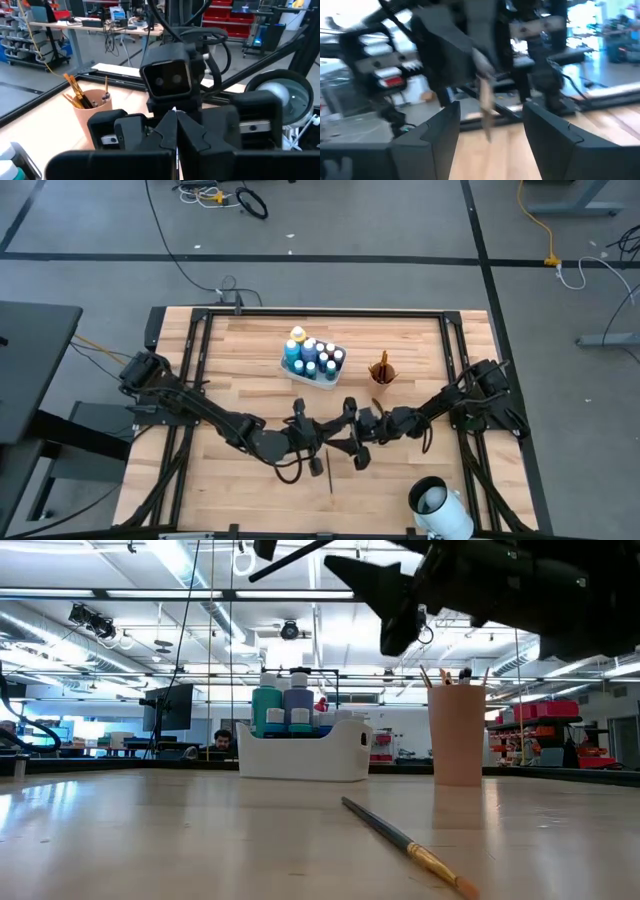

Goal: Pick & Place Paint Supplies
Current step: Put the silver paintbrush into the cup

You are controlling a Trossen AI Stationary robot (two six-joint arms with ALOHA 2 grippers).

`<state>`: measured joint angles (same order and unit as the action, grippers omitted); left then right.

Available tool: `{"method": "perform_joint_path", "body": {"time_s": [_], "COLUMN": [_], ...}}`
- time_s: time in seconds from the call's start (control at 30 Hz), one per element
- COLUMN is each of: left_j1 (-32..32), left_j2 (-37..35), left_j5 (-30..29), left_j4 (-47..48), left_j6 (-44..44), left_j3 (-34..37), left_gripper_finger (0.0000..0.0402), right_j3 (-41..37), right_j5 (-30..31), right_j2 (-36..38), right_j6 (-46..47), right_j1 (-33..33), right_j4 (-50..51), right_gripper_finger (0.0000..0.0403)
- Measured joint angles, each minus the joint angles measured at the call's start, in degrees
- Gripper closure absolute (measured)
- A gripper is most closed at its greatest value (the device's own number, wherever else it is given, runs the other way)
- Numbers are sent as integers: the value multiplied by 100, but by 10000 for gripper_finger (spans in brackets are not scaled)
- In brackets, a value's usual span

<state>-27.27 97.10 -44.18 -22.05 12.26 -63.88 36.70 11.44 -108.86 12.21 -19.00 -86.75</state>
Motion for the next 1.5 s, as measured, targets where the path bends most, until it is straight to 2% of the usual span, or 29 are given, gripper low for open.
{"method": "perform_joint_path", "body": {"time_s": [0.13, 0.3, 0.43, 0.63, 0.73, 0.93, 1.17, 1.27, 1.4, 1.5], "left_j1": [9, 9, -15, -104, -183, -308, -347, -418, -618, -786], "left_j2": [0, 0, 2, 2, 2, 4, 4, 4, 4, 4], "left_j5": [-120, -132, -138, -160, -382, -578, -702, -1085, -1789, -2057], "left_j4": [-16, -188, -197, -190, -189, -188, -200, -195, -186, -182], "left_j6": [-62, -237, -252, -290, -425, -701, -729, -865, -1067, -1358], "left_j3": [0, 0, 0, 0, 0, 0, 0, -2, -2, -2], "left_gripper_finger": [400, 400, 400, 400, 400, 393, 347, 330, 320, 318], "right_j3": [265, 578, 620, 620, 620, 618, 611, 611, 611, 611], "right_j5": [-497, -411, -428, -302, -330, -333, -552, -497, 98, 712], "right_j2": [2, 2, 0, 0, 0, 7, 279, 679, 1729, 2646], "right_j6": [-32, -140, -164, -219, -232, -227, -360, -395, -627, -635], "right_j1": [35, 44, 48, 50, 50, 50, 46, 41, 29, -53], "right_j4": [118, 580, 886, 938, 951, 977, 1261, 2030, 4369, 5968], "right_gripper_finger": [188, 206, 250, 341, 385, 375, 389, 389, 388, 387]}}
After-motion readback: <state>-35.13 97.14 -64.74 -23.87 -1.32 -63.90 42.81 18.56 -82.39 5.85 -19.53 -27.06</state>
